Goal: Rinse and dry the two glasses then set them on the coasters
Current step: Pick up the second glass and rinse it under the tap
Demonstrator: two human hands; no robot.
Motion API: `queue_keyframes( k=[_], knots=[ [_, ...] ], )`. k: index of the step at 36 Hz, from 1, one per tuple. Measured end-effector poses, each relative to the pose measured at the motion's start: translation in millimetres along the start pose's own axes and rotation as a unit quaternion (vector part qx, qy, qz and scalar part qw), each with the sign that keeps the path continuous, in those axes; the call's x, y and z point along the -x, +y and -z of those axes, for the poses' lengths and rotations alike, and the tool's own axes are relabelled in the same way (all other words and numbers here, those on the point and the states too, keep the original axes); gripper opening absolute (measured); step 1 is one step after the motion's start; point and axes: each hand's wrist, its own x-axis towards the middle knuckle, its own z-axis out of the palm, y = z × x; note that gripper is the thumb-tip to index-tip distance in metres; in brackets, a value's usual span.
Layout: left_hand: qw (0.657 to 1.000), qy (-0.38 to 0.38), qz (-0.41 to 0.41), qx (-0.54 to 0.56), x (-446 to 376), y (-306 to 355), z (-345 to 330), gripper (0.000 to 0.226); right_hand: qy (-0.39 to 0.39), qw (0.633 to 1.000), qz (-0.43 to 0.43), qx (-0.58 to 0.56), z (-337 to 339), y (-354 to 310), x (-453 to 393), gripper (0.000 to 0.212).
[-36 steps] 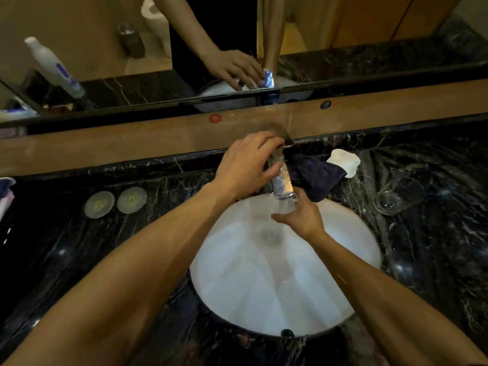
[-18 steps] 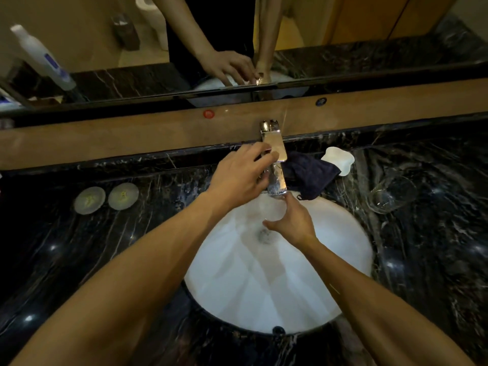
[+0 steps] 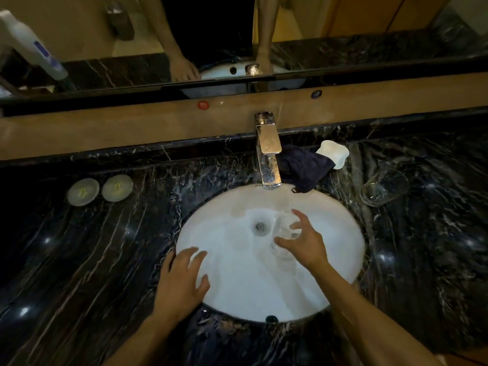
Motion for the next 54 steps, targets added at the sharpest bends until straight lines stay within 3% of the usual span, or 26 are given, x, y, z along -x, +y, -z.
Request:
queue_keyframes(
  k=[3, 5, 10, 13, 18, 21, 23, 26, 28, 30, 33, 35, 37, 40, 43, 47, 54],
  knots=[
    [1.000, -0.005, -0.016, -0.016, 16.3, -13.3, -8.9, 0.052, -0.042, 0.999, 0.003, -0.001, -7.6, -1.4, 3.8, 0.083],
    [0.999, -0.004, -0.026, -0.020, 18.1, -17.1, -11.5, 0.052, -0.025, 0.999, -0.008, -0.035, -13.0, -3.2, 4.1, 0.078],
    [0.998, -0.004, -0.050, -0.038, 17.0, -19.2, -14.0, 0.054, -0.005, 0.999, -0.034, 0.006, -11.6, -4.7, -3.5, 0.069],
    [0.997, -0.020, -0.050, -0.060, 14.8, -18.7, -14.2, 0.054, -0.044, 0.982, -0.132, -0.125, -7.0, -3.0, -1.8, 0.058],
    [0.995, -0.040, -0.049, -0.074, 15.1, -17.7, -11.2, 0.054, -0.125, 0.903, -0.273, -0.306, -7.7, -6.9, 10.7, 0.034],
    [0.995, -0.043, -0.050, -0.077, 14.7, -17.3, -10.0, 0.053, -0.174, 0.815, -0.352, -0.426, -10.7, -16.5, 19.3, 0.030],
    [0.995, -0.042, -0.052, -0.077, 14.8, -17.6, -9.7, 0.053, -0.165, 0.758, -0.394, -0.493, -13.9, -19.1, 22.8, 0.042],
    [0.995, -0.037, -0.053, -0.080, 14.6, -18.2, -10.3, 0.054, -0.164, 0.700, -0.425, -0.551, -20.7, -16.1, 23.0, 0.077],
    [0.995, -0.032, -0.054, -0.081, 14.5, -18.3, -10.7, 0.055, -0.187, 0.679, -0.426, -0.568, -24.2, -18.8, 23.9, 0.087],
    [0.995, -0.028, -0.054, -0.079, 14.2, -18.8, -11.6, 0.056, -0.205, 0.675, -0.417, -0.573, -24.2, -25.0, 26.1, 0.084],
    [0.995, -0.028, -0.055, -0.079, 14.2, -19.1, -12.4, 0.057, -0.208, 0.697, -0.396, -0.560, -18.3, -34.9, 30.9, 0.073],
    [0.995, -0.031, -0.052, -0.080, 14.2, -19.5, -13.0, 0.058, -0.202, 0.736, -0.368, -0.531, -10.6, -38.7, 33.2, 0.063],
    [0.995, -0.031, -0.049, -0.079, 14.5, -19.2, -14.7, 0.059, -0.181, 0.799, -0.317, -0.478, -0.2, -39.5, 34.2, 0.062],
    [0.997, -0.025, -0.038, -0.061, 13.6, -13.7, -16.4, 0.064, -0.110, 0.921, -0.187, -0.324, 15.2, -34.4, 36.6, 0.087],
    [0.997, -0.028, -0.066, -0.028, 7.4, 13.9, -13.4, 0.072, -0.028, 0.985, -0.066, -0.157, 33.4, -26.0, 43.0, 0.104],
    [0.986, -0.050, -0.147, 0.062, -8.7, 81.7, -14.5, 0.064, 0.030, 0.999, 0.042, -0.012, 64.7, -4.1, 58.0, 0.097],
    [0.926, -0.087, -0.361, 0.074, -32.2, 214.1, -27.4, 0.061, 0.140, 0.989, 0.052, 0.017, 145.3, 44.0, 81.2, 0.082]
  ],
)
